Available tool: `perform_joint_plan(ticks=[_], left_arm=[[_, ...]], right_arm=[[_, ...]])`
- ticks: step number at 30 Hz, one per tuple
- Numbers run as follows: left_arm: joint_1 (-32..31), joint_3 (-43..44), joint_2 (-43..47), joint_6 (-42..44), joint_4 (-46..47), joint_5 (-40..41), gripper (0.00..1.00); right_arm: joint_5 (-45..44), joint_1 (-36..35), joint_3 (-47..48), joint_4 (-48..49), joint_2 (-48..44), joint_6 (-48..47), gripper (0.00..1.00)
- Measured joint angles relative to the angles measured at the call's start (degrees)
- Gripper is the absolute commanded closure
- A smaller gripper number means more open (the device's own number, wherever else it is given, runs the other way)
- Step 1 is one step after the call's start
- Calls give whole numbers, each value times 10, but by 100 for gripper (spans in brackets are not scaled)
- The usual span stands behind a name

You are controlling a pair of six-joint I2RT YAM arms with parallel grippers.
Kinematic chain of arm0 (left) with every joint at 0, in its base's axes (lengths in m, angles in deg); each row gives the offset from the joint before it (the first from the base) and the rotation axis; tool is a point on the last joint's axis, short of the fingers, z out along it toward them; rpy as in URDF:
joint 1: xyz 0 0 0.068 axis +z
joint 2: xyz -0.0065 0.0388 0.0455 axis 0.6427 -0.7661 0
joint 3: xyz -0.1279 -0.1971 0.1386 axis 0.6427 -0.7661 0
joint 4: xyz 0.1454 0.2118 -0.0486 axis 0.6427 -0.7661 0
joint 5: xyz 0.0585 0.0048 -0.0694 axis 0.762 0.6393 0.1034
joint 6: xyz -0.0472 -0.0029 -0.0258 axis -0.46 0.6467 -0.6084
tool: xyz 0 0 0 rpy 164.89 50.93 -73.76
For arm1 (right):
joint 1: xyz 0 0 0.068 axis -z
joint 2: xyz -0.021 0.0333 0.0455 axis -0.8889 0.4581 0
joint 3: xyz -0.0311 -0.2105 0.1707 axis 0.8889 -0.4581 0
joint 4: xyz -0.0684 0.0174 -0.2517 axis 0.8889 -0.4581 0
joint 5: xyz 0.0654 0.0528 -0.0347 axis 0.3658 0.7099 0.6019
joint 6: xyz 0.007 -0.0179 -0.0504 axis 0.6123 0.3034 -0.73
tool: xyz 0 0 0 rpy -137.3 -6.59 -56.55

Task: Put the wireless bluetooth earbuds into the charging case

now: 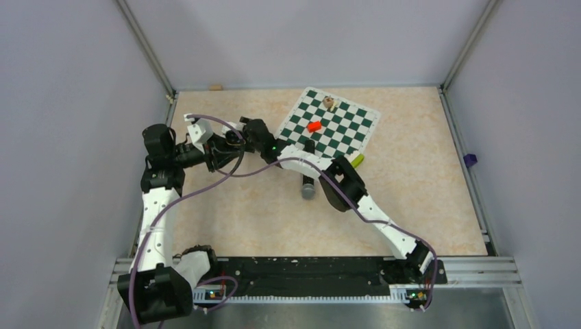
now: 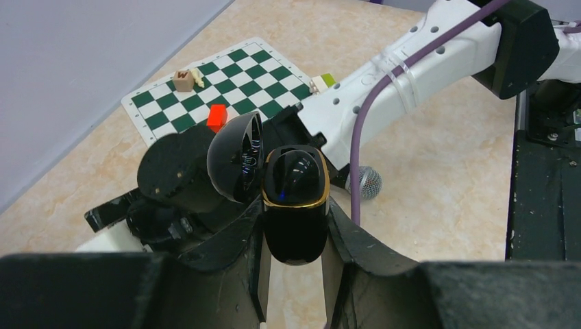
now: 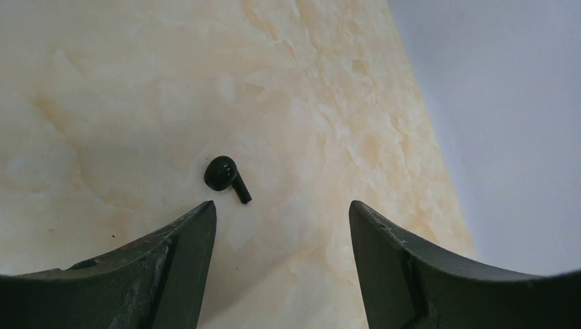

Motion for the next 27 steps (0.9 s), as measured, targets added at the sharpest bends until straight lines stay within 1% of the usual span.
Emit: perform_joint_plan(ticks=[3,6,9,12,16,22,27], left_arm=[[0,1,0,5,-1,0,100],[0,3,0,11,-7,-2,100],[0,10,-2,19,-17,-2,100],[0,20,-9,27,-26,-4,100],[0,28,-21,42,-43,-7,100],[0,49,-37,100,-108,-11,100],[0,67,-50,158,-169,-19,100]], right_arm=[[64,19,16,-37,-6,60,30],[116,33,35,-53,-6,102,30],[138,38,42,-47,-6,127,31],[137,36,42,-30,-6,132,31],[120,32,42,12,-6,112,31],[92,32,43,77,3,35,29],[104,32,44,89,29,-24,29]])
